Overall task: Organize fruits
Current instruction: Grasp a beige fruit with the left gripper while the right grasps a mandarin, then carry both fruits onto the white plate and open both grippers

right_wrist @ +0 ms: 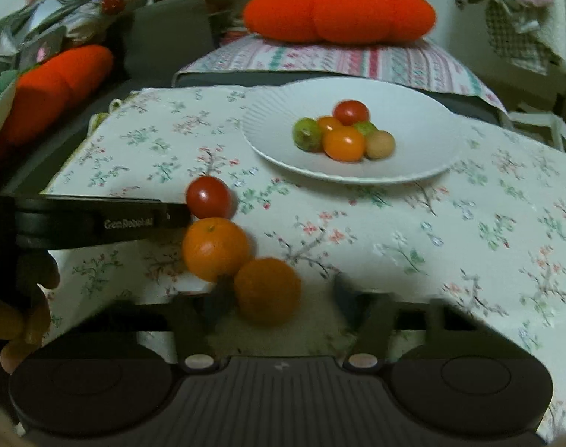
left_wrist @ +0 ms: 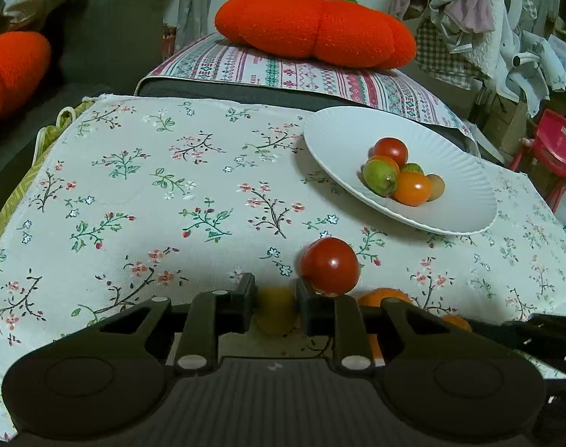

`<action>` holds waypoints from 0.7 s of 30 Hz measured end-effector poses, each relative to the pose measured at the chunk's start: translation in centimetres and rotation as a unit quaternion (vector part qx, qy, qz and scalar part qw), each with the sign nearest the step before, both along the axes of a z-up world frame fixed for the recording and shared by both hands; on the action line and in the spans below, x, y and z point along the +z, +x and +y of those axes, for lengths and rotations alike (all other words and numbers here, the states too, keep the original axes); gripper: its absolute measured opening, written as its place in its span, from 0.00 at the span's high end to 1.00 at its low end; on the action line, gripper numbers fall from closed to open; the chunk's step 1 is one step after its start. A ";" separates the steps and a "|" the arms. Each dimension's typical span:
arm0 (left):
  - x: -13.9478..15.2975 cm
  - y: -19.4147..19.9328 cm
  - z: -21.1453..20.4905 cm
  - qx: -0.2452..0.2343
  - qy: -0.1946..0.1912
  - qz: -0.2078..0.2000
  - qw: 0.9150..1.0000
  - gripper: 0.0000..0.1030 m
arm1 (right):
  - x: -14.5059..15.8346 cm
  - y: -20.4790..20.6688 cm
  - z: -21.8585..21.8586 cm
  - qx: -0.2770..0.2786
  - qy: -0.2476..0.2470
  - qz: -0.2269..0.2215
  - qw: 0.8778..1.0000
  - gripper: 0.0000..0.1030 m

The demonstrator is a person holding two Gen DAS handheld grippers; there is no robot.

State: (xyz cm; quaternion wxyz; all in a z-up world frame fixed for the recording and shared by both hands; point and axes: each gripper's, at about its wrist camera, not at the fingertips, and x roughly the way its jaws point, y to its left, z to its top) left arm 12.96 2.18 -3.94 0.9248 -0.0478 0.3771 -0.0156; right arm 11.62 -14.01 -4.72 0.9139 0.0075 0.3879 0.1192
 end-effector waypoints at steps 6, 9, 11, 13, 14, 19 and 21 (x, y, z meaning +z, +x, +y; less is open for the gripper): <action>0.3 0.2 0.6 0.004 -0.021 0.004 1.000 0.91 | 1.0 -0.3 -0.1 0.000 0.012 -0.002 1.000 0.70; 0.6 0.2 1.6 0.012 -0.052 0.006 0.999 0.91 | 1.8 -0.6 -0.5 -0.003 0.027 -0.010 1.000 0.70; 0.9 0.3 2.4 0.021 -0.073 0.007 0.997 0.91 | 2.0 -0.4 -0.6 -0.008 0.030 -0.013 0.999 0.70; 1.1 0.3 3.1 0.030 -0.094 0.008 0.995 0.91 | 1.9 -0.2 -0.9 -0.013 0.035 -0.009 0.999 0.70; 1.1 0.3 3.3 0.034 -0.100 0.009 0.994 0.91 | 1.9 -0.1 -1.1 -0.016 0.037 -0.006 0.999 0.70; 1.2 0.4 3.7 0.038 -0.134 0.016 0.990 0.91 | 1.9 -0.1 -1.2 -0.023 0.039 -0.002 0.999 0.69; 1.4 0.4 3.8 0.039 -0.142 0.016 0.989 0.91 | 1.9 -0.2 -1.2 -0.024 0.040 -0.002 0.999 0.69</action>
